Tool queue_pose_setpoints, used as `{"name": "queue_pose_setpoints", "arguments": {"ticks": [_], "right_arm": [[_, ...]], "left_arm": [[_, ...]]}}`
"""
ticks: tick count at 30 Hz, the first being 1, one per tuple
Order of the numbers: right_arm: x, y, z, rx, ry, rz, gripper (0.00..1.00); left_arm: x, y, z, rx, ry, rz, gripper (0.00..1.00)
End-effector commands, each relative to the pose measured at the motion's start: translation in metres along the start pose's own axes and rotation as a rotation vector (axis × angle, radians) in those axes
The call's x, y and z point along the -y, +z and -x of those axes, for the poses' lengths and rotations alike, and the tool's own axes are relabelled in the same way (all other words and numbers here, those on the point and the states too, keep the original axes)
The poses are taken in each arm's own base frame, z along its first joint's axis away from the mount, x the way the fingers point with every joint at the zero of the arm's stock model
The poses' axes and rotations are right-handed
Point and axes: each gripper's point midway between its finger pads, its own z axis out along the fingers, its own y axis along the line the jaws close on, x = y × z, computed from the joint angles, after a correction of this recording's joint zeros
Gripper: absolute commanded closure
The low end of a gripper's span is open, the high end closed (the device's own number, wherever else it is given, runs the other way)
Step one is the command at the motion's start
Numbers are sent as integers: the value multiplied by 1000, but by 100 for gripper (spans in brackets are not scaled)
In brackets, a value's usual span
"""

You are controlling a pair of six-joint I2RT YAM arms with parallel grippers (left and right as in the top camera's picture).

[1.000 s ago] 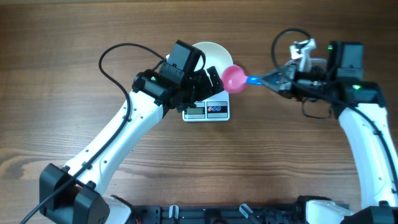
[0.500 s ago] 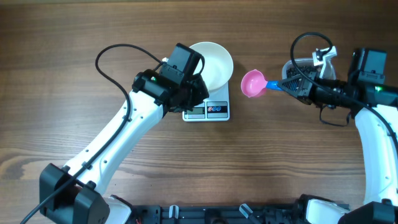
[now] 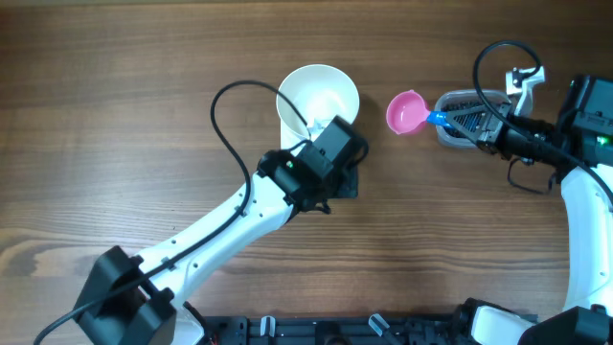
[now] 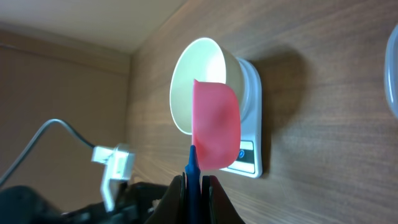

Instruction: Scoop item into bowl and weigh 150g on scale

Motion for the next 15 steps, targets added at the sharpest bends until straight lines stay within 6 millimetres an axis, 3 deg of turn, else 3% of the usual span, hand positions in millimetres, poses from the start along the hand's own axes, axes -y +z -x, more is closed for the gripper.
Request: {"name": "queue_pose_setpoints", "arguments": {"ticks": [1, 4, 7, 11, 15], "right_arm": [[1, -6, 1, 14, 3, -48, 96], [6, -7, -3, 5, 23, -78, 96], [8, -7, -4, 2, 29, -84, 96], [9, -7, -4, 3, 29, -93, 96], [10, -7, -6, -5, 41, -97, 96]], "left_arm": [[-25, 34, -19, 21, 45, 17, 96], [-36, 49, -21, 72, 57, 0, 96], [-55, 50, -10, 122, 82, 67, 96], [-48, 54, 7, 182, 304, 50, 96], [-48, 71, 11, 203, 304, 55, 96]]}}
